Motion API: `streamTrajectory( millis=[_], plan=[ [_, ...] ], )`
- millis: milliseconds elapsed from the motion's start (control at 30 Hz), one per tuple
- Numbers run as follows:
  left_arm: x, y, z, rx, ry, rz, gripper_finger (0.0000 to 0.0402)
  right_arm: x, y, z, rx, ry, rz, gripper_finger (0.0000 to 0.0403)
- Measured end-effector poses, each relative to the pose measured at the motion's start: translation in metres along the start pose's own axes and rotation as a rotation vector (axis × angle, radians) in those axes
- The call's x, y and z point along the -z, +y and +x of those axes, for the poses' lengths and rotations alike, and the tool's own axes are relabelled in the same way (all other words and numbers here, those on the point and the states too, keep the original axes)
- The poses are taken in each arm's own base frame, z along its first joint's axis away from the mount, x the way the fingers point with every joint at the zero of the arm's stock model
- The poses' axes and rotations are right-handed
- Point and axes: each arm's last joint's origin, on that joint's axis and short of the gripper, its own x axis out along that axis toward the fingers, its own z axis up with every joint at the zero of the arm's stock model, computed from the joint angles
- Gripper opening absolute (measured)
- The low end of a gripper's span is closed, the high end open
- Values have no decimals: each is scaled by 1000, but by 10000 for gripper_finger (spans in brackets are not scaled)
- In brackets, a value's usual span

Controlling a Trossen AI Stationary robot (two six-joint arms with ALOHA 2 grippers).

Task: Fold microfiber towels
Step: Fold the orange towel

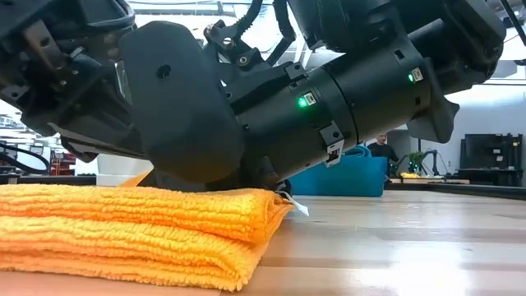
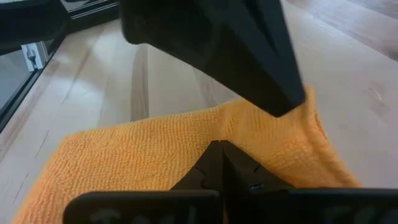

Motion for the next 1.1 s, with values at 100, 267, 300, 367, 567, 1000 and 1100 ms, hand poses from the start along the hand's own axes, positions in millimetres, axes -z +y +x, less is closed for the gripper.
streamTrajectory(
  millis=[100, 267, 300, 367, 567, 1000, 1100],
  plan=[
    [0, -3, -3, 12, -13, -2, 0, 0, 0, 0, 0, 0, 0, 23],
    [1, 3, 2, -5, 30, 71, 0, -1, 0, 0, 1, 0, 1, 26],
    [1, 5, 3, -21, 38, 84, 0, -1, 0, 0, 1, -1, 1, 25],
    [1, 11, 6, -61, 59, 99, 0, -1, 0, 0, 1, -2, 1, 22],
    [14, 19, 19, -87, 111, 100, 0, -12, 7, -7, -18, -27, 10, 20],
    [9, 18, 14, -90, 119, 63, 0, -16, 36, -51, 162, 1, -43, 19],
    [-7, 12, 5, -52, 84, 36, 0, 11, 28, -48, 190, 50, 25, 24]
  ],
)
